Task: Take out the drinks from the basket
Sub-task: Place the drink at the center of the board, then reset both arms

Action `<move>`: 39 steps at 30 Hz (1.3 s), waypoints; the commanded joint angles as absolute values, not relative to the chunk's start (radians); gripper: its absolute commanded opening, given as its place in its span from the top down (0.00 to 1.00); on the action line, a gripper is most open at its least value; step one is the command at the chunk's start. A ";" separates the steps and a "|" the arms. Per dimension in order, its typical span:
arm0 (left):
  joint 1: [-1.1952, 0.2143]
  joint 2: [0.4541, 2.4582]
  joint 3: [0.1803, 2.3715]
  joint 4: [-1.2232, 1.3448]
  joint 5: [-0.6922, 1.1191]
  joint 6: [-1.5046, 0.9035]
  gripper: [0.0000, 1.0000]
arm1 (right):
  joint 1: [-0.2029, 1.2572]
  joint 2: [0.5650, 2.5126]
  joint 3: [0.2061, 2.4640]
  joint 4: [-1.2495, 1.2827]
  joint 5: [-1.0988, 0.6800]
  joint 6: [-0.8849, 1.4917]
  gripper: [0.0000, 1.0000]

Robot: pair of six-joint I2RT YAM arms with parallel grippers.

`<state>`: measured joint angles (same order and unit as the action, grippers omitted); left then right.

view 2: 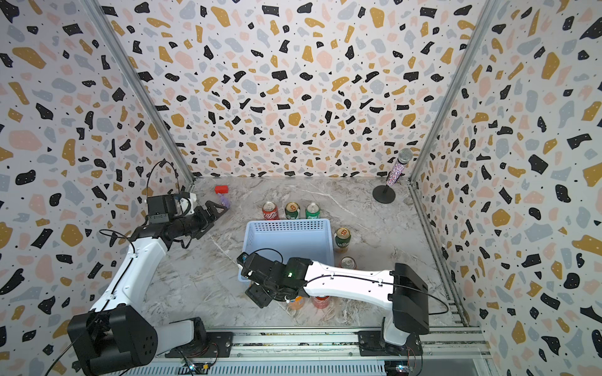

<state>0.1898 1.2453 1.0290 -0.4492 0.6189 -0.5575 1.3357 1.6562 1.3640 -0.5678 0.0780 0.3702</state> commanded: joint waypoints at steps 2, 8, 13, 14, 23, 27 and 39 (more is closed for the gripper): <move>0.195 1.221 1.017 -0.435 0.616 -0.540 0.00 | 1.364 1.670 1.361 -0.499 0.132 0.380 0.75; 0.194 1.217 1.013 -0.435 0.590 -0.546 0.00 | 1.382 1.714 1.311 -0.438 0.162 0.397 0.74; 0.195 1.209 1.007 -0.434 0.557 -0.553 0.00 | 1.394 1.749 1.290 -0.420 0.206 0.401 0.64; 0.194 1.206 1.006 -0.434 0.550 -0.554 0.00 | 1.396 1.757 1.287 -0.421 0.213 0.402 0.59; 0.183 1.101 0.926 -0.410 0.213 -0.558 0.00 | 1.399 1.720 1.326 -0.479 0.274 0.389 0.10; 0.157 0.973 0.830 -0.326 -0.002 -0.557 0.00 | 1.397 1.667 1.410 -0.593 0.378 0.348 0.00; -0.028 0.897 0.606 -0.060 -0.481 -0.358 0.00 | 0.984 1.219 1.318 -0.671 0.566 0.142 0.00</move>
<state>0.0093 0.9054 0.6914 -0.2115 -0.3363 -0.4480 1.1267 1.3277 1.3930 -0.6201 0.4995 0.2218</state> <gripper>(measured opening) 0.998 0.998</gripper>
